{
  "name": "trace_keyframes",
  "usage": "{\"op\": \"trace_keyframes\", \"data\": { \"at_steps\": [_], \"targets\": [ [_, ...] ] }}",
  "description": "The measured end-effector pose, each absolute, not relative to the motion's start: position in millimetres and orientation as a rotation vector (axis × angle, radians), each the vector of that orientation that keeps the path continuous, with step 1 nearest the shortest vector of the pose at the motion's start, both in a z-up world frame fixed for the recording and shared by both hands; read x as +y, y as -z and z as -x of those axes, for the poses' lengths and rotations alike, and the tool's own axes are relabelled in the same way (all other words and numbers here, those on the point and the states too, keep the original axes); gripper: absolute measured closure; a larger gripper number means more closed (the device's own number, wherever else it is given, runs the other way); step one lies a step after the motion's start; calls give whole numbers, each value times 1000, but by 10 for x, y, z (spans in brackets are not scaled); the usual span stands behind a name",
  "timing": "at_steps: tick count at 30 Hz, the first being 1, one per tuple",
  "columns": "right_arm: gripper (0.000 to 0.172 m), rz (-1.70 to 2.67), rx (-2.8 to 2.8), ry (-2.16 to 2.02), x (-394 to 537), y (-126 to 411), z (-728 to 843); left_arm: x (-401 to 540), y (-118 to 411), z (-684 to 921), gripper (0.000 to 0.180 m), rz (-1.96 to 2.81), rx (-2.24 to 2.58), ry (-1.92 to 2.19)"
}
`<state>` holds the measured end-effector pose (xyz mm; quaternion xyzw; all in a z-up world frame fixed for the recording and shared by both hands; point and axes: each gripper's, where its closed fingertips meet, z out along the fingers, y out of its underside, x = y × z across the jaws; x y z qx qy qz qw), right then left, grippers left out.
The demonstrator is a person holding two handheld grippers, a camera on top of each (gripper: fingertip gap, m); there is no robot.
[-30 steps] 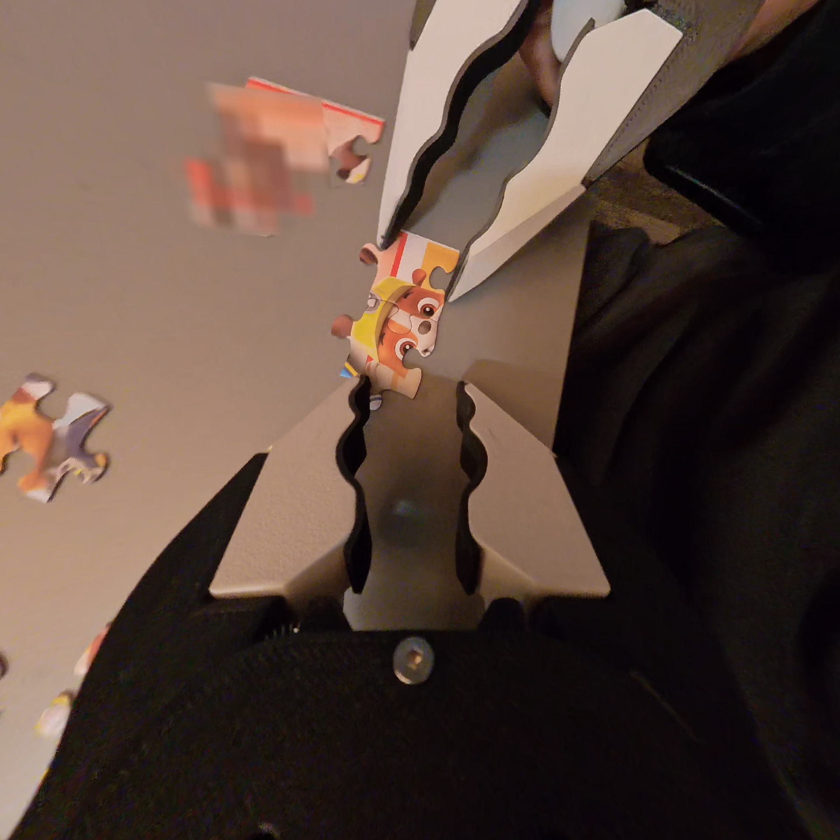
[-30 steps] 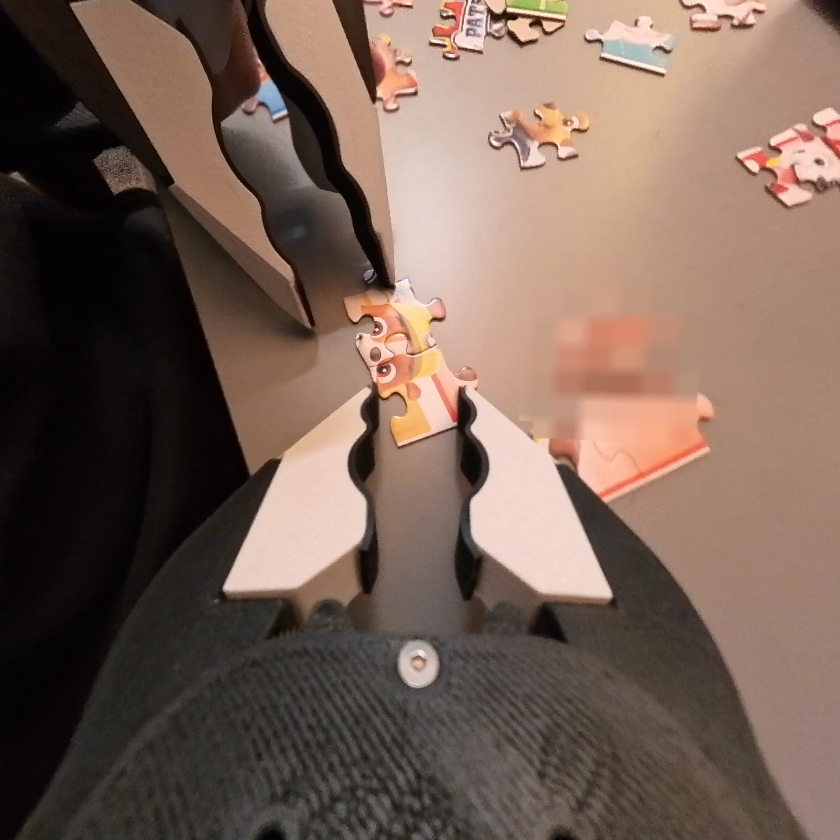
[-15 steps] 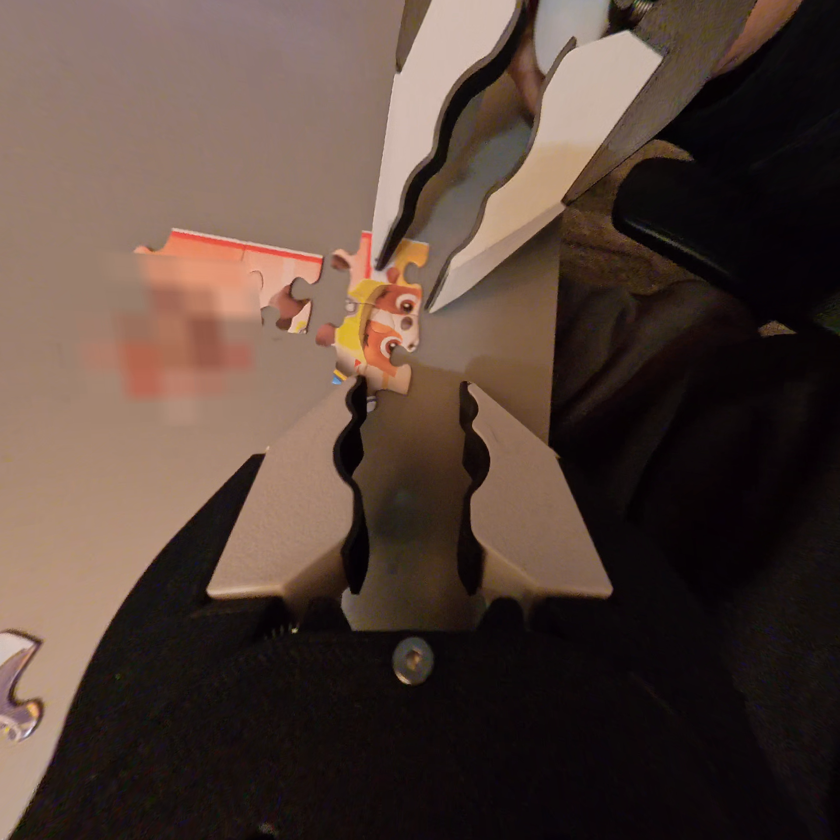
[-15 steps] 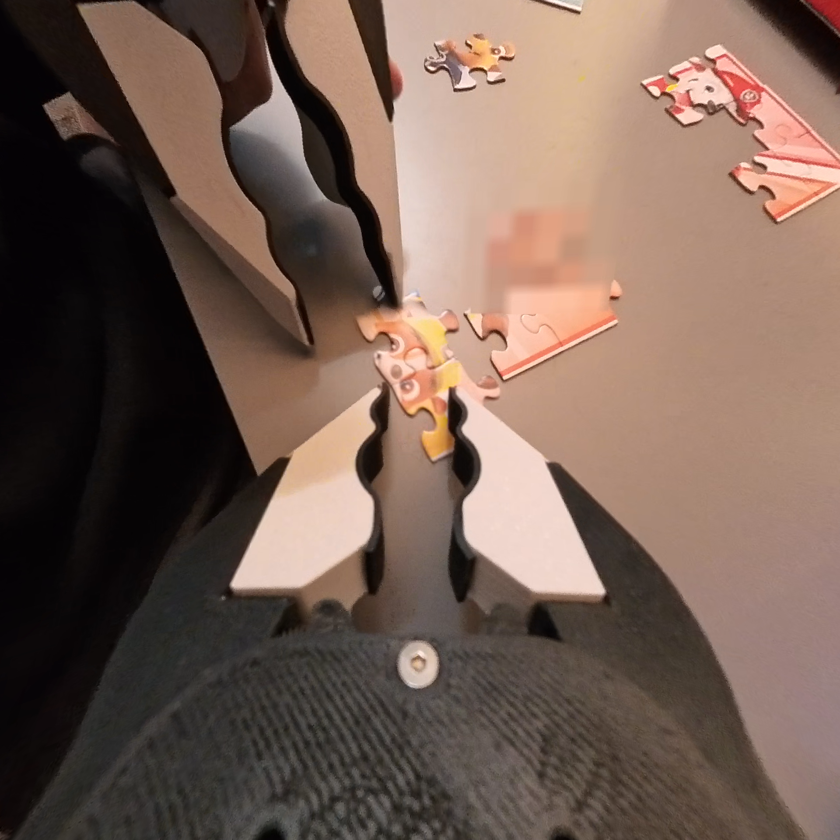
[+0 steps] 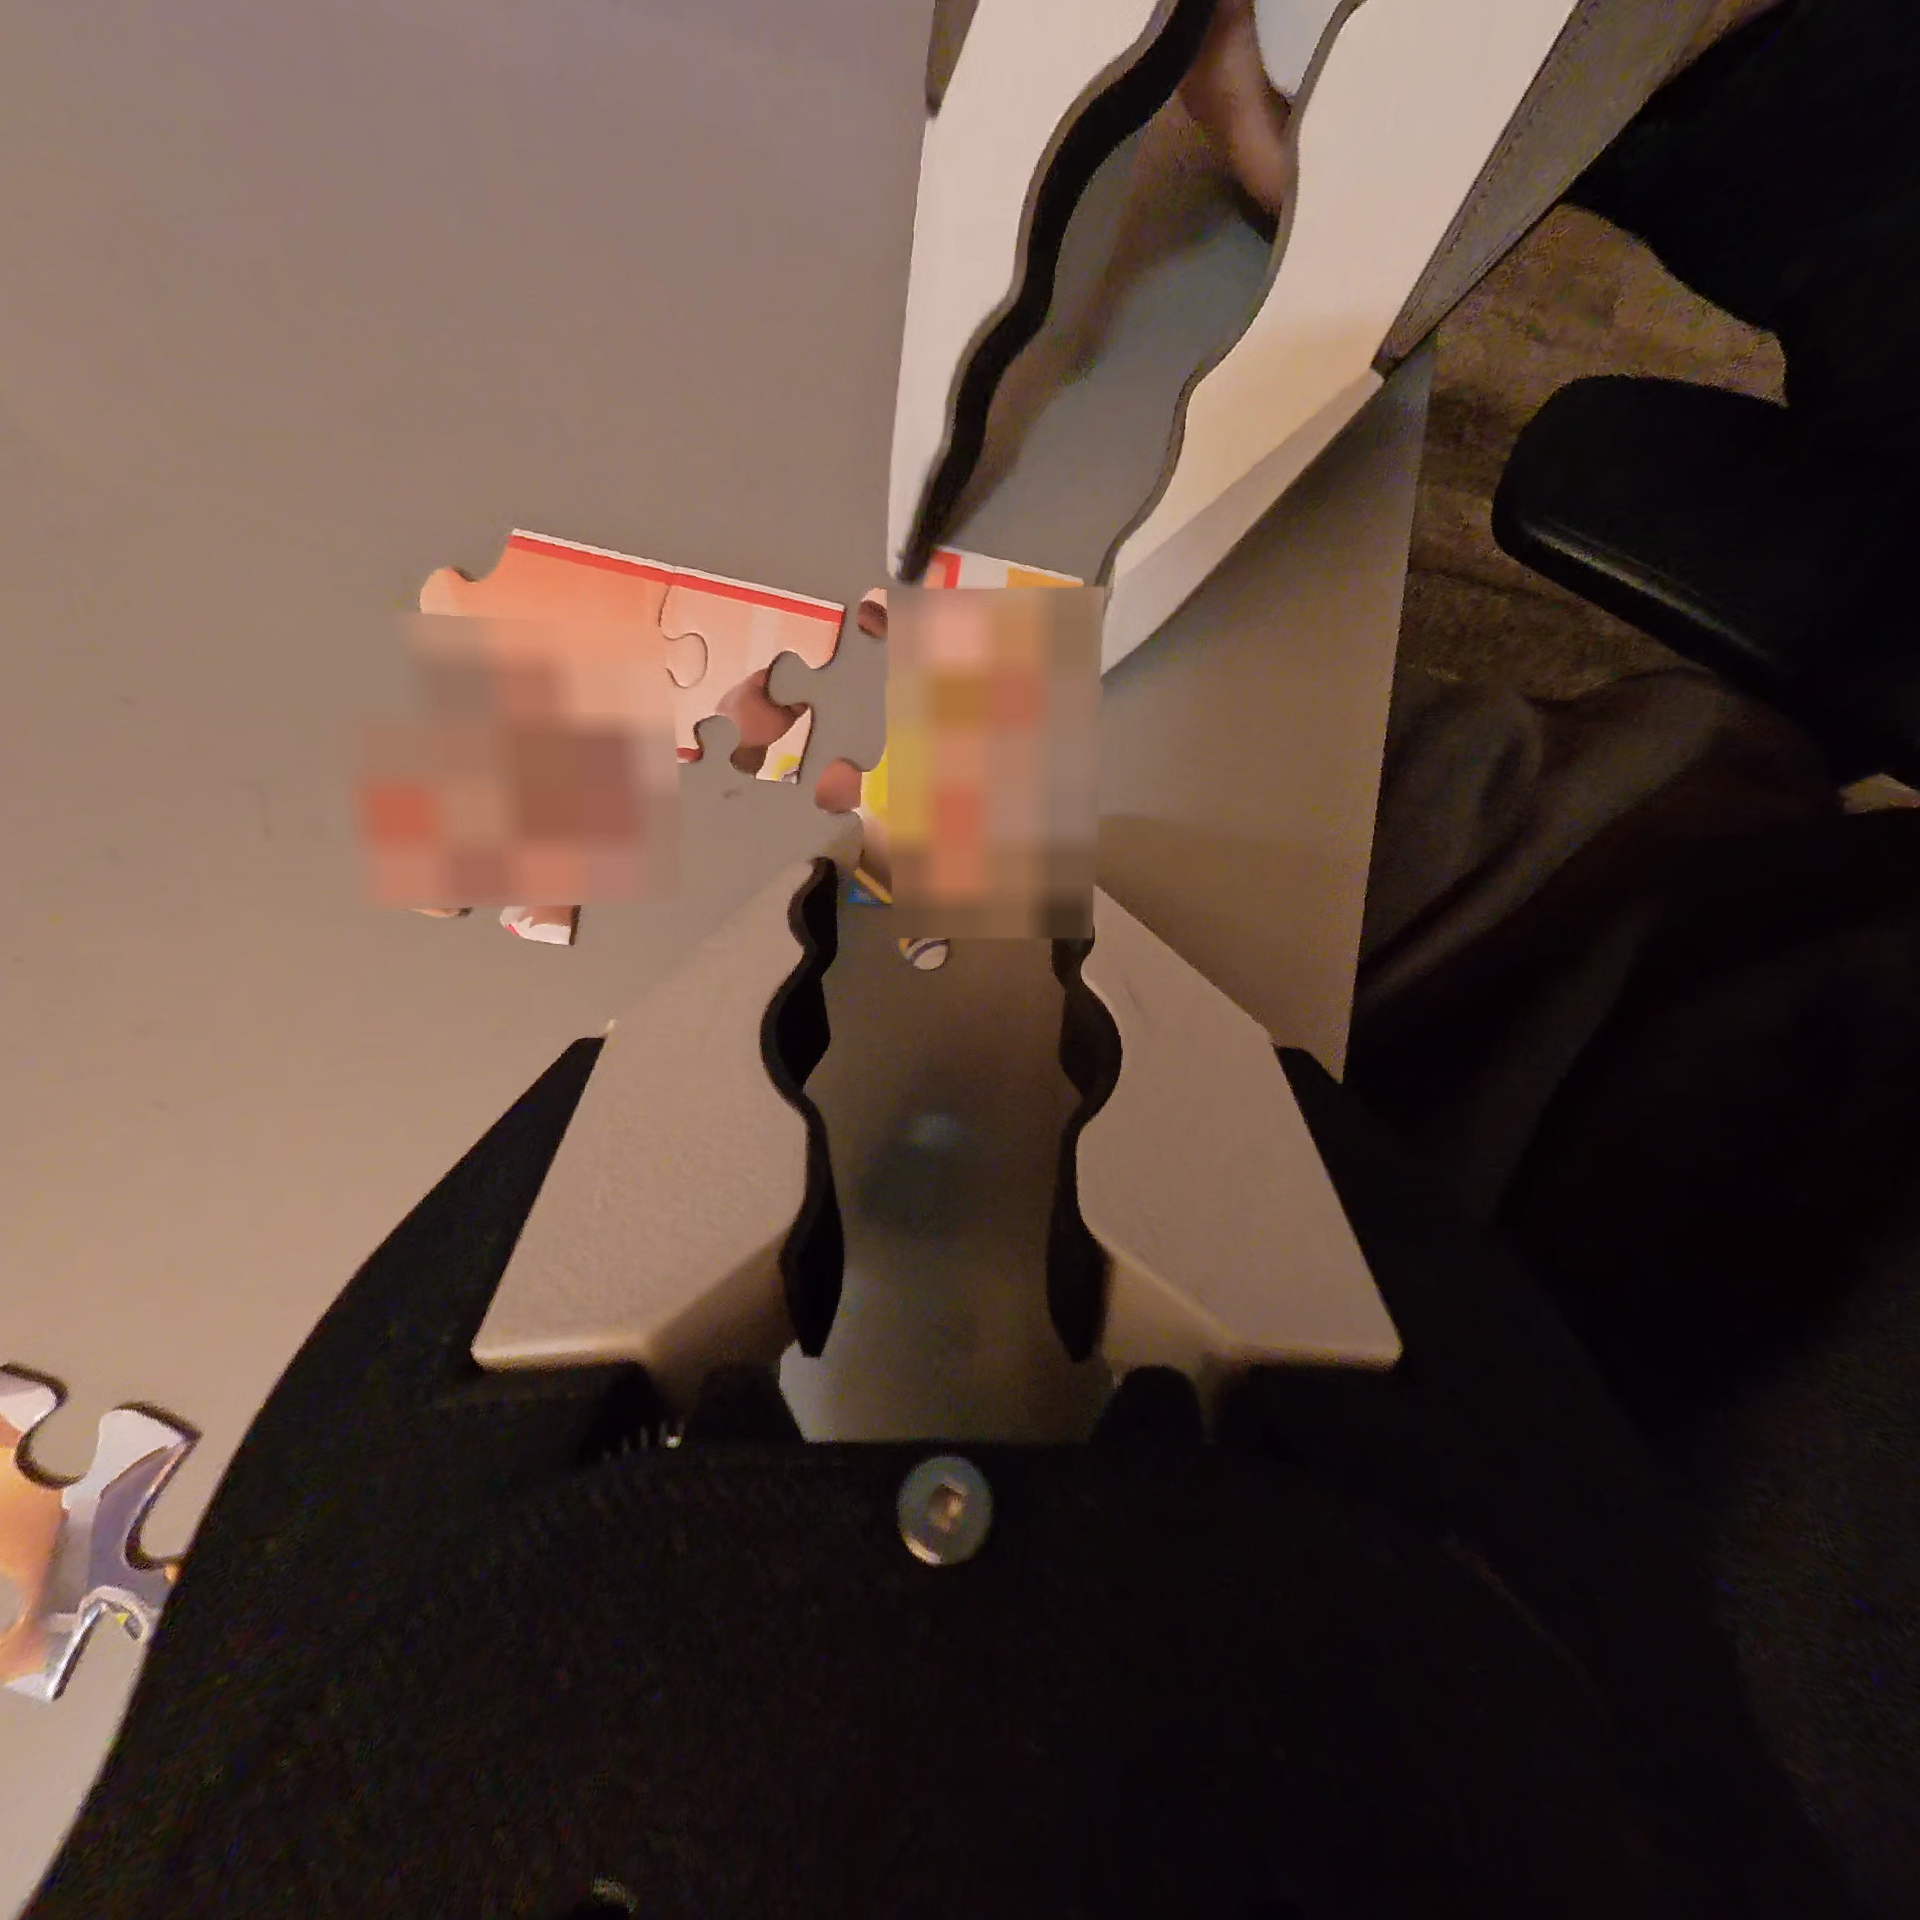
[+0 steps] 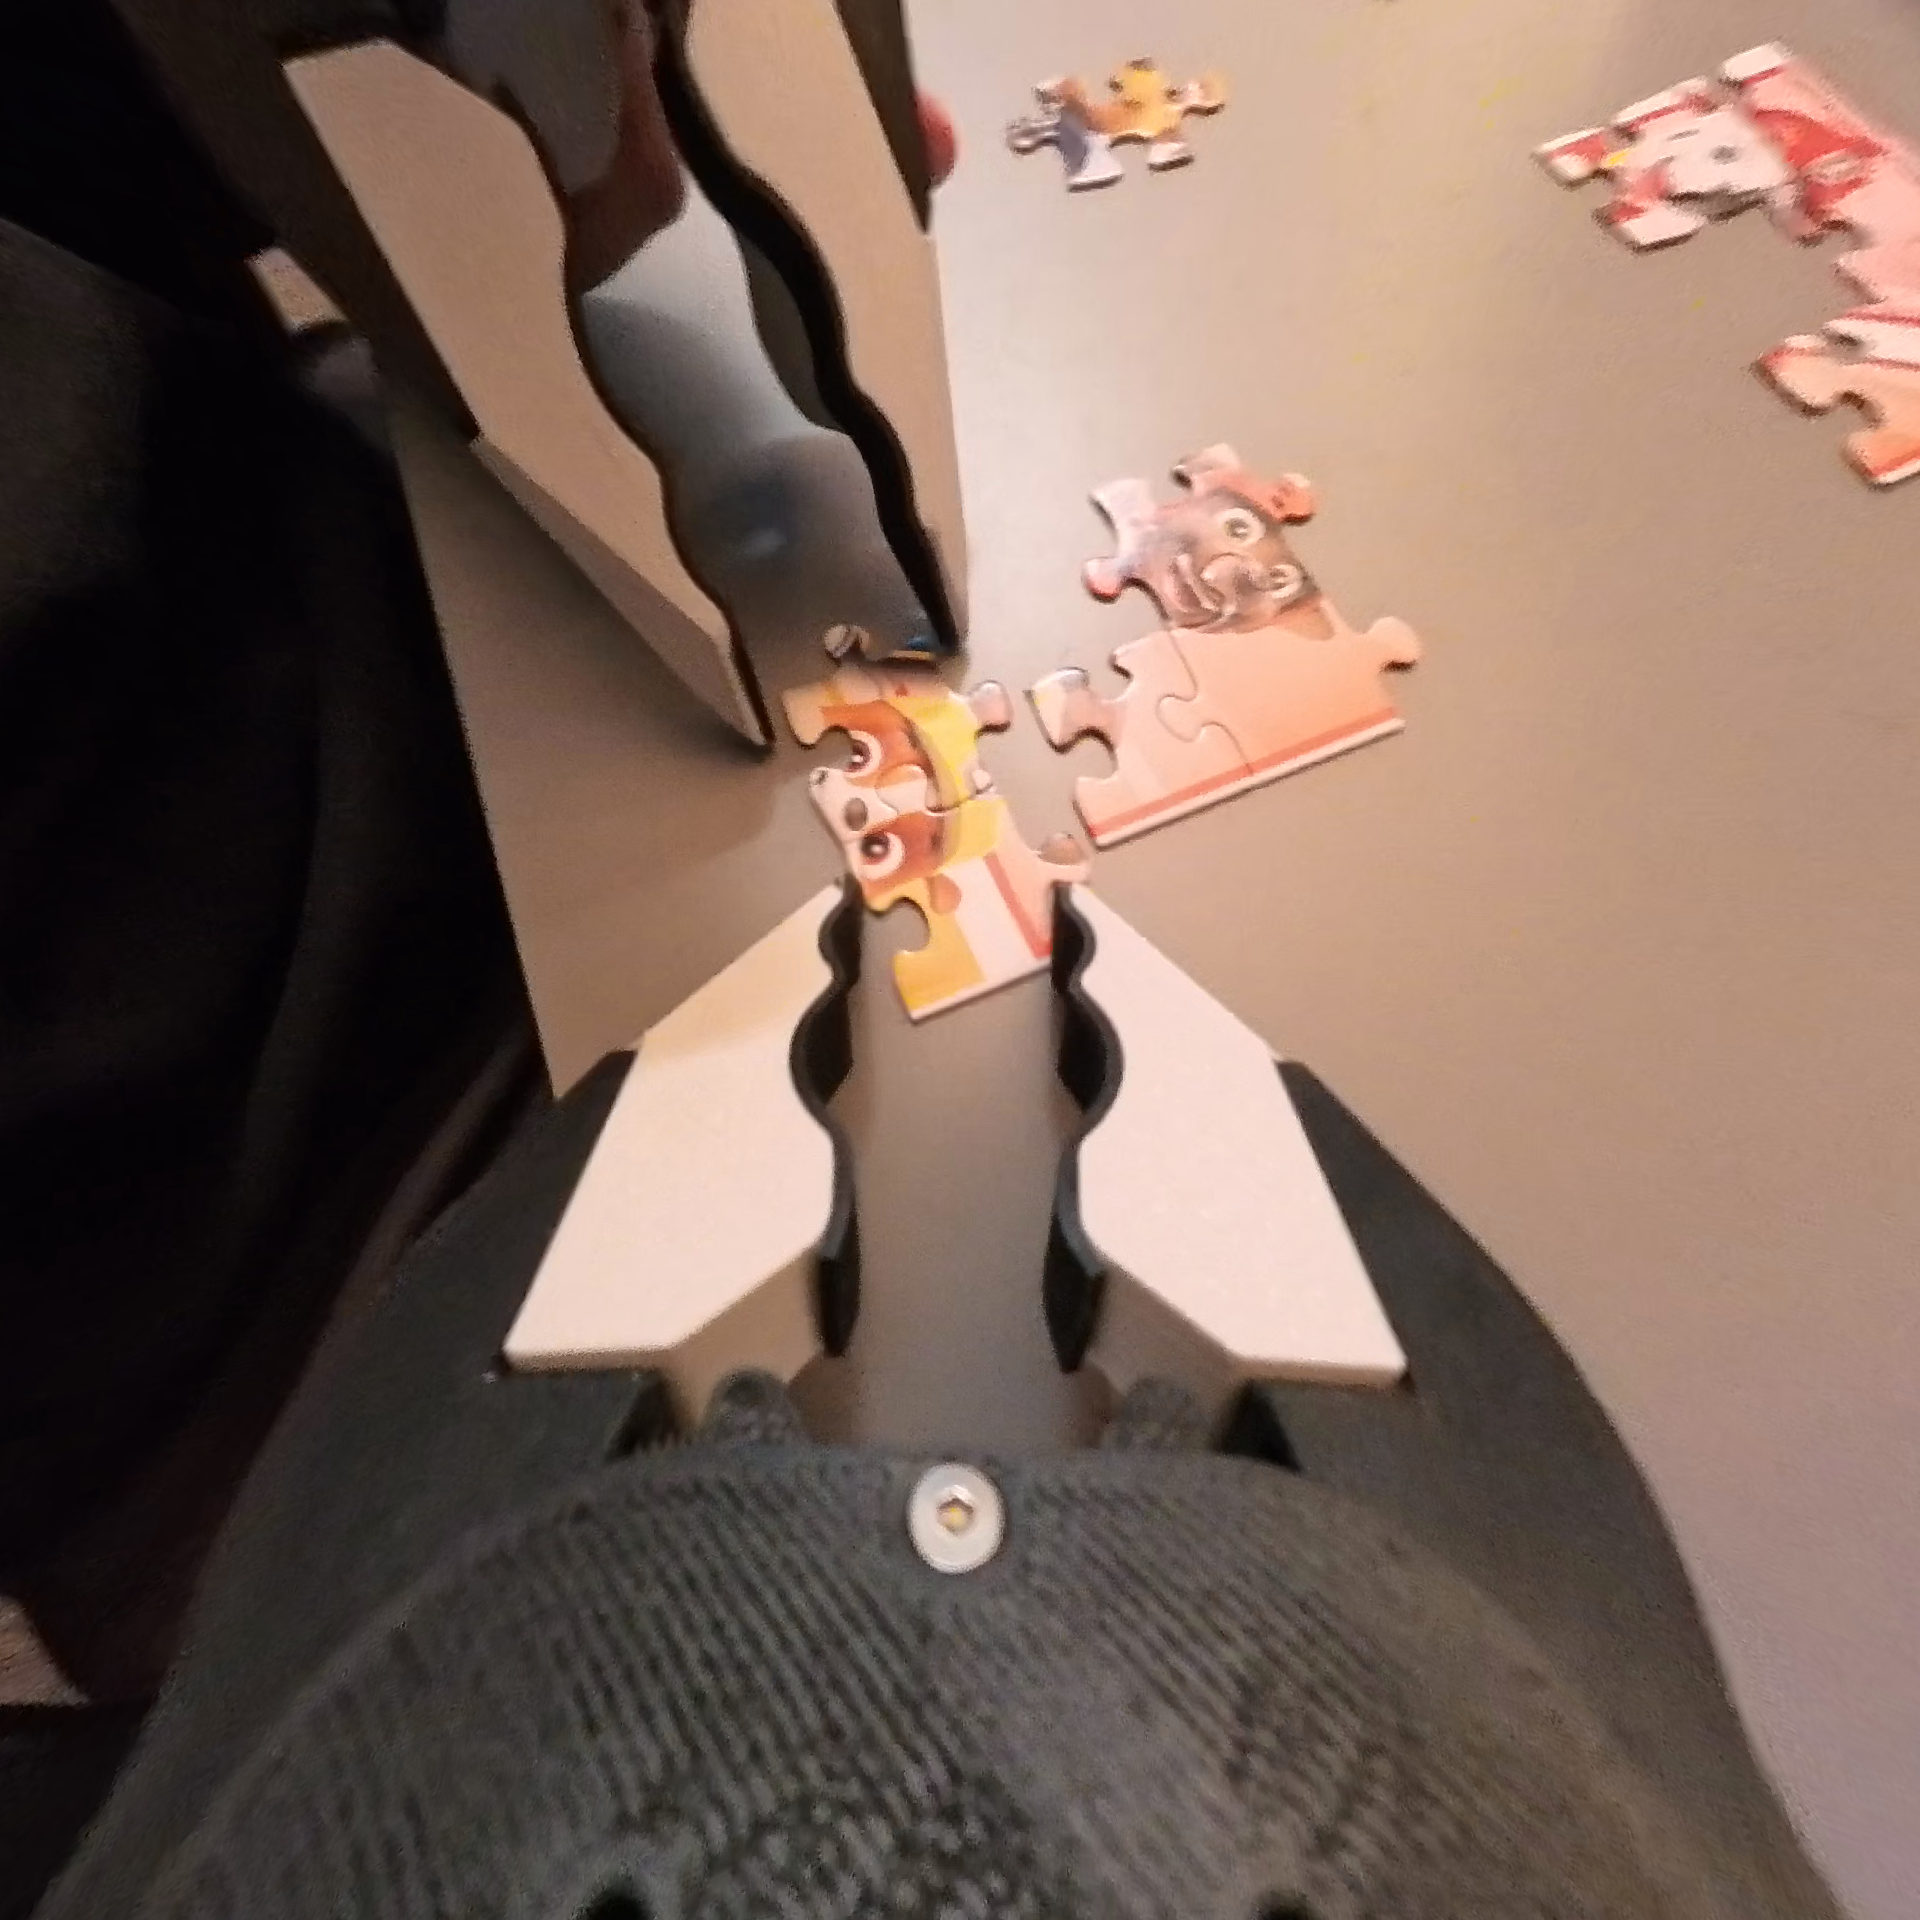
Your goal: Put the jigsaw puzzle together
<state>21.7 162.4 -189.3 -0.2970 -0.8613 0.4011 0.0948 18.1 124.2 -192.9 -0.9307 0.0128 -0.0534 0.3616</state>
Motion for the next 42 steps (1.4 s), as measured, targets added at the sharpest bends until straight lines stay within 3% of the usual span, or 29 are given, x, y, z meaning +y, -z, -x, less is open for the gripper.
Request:
{"op": "trace_keyframes", "data": {
  "at_steps": [5, 42],
  "targets": [
    [148, 781, -2575, -1145, 1477, 1905, -213, 1189, 1929, -249, 142, 2410, 36, 144],
    [149, 759, -2592, -1141, 1425, 1858, -159, 1120, 1908, -159, 154, 2384, 17, 99]
  ]
}}
